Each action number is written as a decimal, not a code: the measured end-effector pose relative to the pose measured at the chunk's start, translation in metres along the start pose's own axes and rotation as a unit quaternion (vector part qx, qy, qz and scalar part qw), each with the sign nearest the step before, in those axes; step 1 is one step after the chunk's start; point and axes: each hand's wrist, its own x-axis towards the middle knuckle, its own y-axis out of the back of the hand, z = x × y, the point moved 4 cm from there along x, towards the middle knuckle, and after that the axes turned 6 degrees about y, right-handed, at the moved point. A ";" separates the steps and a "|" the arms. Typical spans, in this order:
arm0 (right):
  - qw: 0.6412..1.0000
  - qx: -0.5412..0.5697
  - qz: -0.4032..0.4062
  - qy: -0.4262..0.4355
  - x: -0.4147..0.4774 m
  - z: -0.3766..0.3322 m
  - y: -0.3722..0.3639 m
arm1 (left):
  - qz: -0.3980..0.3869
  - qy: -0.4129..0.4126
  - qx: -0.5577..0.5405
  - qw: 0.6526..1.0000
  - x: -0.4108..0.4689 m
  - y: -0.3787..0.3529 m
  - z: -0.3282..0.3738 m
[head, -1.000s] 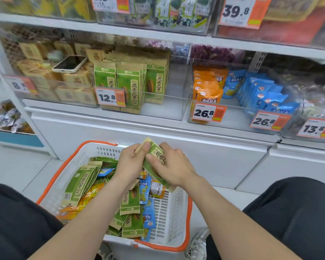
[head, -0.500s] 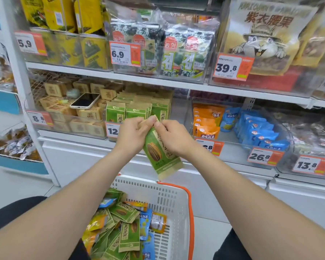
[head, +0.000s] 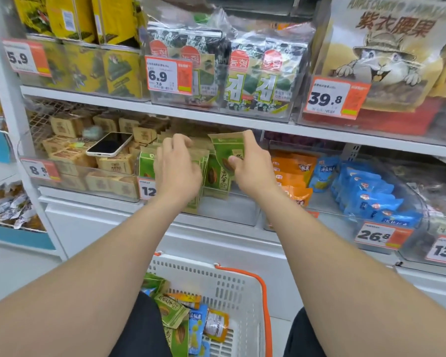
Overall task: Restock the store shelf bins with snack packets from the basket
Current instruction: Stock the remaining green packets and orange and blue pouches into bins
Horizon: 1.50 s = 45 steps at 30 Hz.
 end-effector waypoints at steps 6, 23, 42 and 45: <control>0.994 0.004 -0.060 -0.088 0.013 0.032 -0.032 | -0.025 -0.033 0.114 0.993 -0.001 -0.026 -0.014; 0.971 0.020 -0.062 -0.229 0.018 0.037 -0.057 | -0.006 -0.074 0.088 0.993 -0.001 -0.032 -0.021; 0.886 -0.174 -0.420 0.094 -0.068 -0.040 -0.096 | -0.553 0.030 0.300 0.777 -0.058 0.000 -0.087; 0.821 -0.206 -0.519 0.116 -0.093 -0.030 -0.129 | -0.586 0.045 0.330 0.739 -0.068 0.001 -0.102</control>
